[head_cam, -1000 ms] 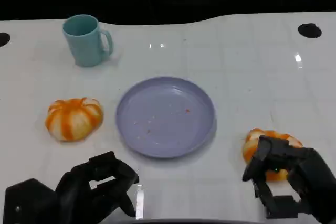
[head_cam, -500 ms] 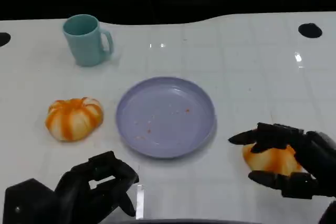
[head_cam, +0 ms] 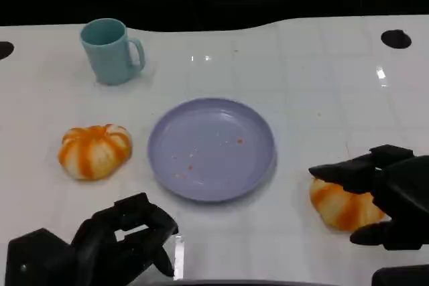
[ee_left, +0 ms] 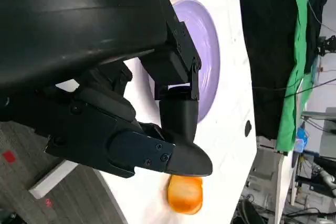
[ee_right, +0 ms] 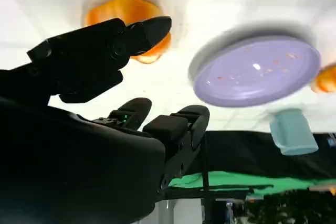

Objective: Grasp the bread from the table and place it into the plate.

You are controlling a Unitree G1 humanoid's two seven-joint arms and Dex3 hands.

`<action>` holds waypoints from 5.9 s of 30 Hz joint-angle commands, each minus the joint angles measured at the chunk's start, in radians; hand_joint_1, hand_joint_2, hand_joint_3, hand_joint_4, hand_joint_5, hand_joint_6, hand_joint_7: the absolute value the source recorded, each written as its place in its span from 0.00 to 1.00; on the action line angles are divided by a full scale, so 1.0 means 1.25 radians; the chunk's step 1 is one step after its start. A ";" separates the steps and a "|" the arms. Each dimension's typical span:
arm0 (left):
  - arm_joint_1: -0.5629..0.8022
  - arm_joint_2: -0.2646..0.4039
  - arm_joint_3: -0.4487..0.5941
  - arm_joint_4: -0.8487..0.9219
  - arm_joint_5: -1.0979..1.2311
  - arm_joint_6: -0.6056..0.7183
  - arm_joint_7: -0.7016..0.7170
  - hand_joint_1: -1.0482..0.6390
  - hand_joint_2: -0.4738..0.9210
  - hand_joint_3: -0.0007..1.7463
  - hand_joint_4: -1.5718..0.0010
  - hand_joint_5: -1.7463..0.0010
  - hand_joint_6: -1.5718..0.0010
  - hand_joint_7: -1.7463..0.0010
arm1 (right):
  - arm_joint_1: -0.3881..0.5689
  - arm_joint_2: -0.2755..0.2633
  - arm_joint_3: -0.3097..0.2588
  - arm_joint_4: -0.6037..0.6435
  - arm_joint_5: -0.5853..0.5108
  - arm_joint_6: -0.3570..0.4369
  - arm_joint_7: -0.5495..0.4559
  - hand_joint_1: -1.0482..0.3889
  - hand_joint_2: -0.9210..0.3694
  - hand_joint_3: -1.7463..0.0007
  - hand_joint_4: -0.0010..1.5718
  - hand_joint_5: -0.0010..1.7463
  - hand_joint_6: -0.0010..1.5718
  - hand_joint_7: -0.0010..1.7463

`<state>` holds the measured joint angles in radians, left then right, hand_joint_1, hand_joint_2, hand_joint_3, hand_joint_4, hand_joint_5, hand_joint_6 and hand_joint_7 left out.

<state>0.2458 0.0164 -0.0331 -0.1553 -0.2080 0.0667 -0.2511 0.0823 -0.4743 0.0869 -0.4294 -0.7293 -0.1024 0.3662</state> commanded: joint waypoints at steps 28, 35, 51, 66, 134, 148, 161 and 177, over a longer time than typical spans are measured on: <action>0.001 0.002 -0.004 -0.006 0.006 -0.006 0.004 0.14 1.00 0.09 0.39 0.12 0.44 0.27 | -0.078 0.007 0.103 0.159 -0.137 0.057 -0.084 0.47 0.12 1.00 0.26 0.12 0.35 0.01; 0.004 0.001 -0.008 -0.011 0.014 -0.003 0.010 0.13 1.00 0.09 0.39 0.12 0.44 0.27 | -0.099 0.008 0.130 0.214 -0.141 0.061 -0.107 0.53 0.13 1.00 0.27 0.09 0.35 0.00; 0.003 -0.004 -0.011 -0.005 0.020 -0.011 0.010 0.13 1.00 0.10 0.39 0.13 0.43 0.28 | -0.178 0.029 0.193 0.356 -0.154 0.086 -0.138 0.53 0.12 1.00 0.27 0.05 0.30 0.00; 0.008 -0.007 -0.012 -0.014 0.015 -0.007 0.010 0.13 1.00 0.09 0.39 0.14 0.43 0.29 | -0.267 0.053 0.226 0.465 -0.145 0.148 -0.132 0.49 0.09 0.99 0.27 0.03 0.28 0.00; 0.031 -0.015 -0.034 -0.055 0.017 -0.003 0.025 0.20 1.00 0.13 0.48 0.06 0.52 0.23 | -0.489 0.168 0.242 0.697 0.024 -0.168 -0.605 0.62 0.49 0.23 0.63 1.00 0.47 1.00; 0.053 -0.013 -0.043 -0.065 0.019 -0.018 0.019 0.22 1.00 0.12 0.49 0.06 0.53 0.23 | -0.596 0.306 0.279 0.882 0.033 -0.233 -0.606 0.64 0.51 0.22 0.63 1.00 0.49 0.98; 0.056 -0.006 -0.042 -0.057 0.009 -0.028 0.006 0.22 1.00 0.12 0.49 0.06 0.53 0.23 | -0.644 0.347 0.312 1.019 0.019 -0.200 -0.553 0.51 0.14 0.72 0.22 0.32 0.35 0.09; 0.053 -0.003 -0.046 -0.062 0.006 -0.014 0.007 0.21 1.00 0.11 0.50 0.05 0.53 0.21 | -0.541 0.278 0.293 0.794 0.087 -0.141 -0.316 0.27 0.00 0.83 0.02 0.06 0.12 0.01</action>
<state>0.3066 0.0012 -0.0909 -0.2262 -0.1935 0.0464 -0.2355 -0.6227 -0.0982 0.4789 0.6230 -0.6592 -0.2759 -0.0526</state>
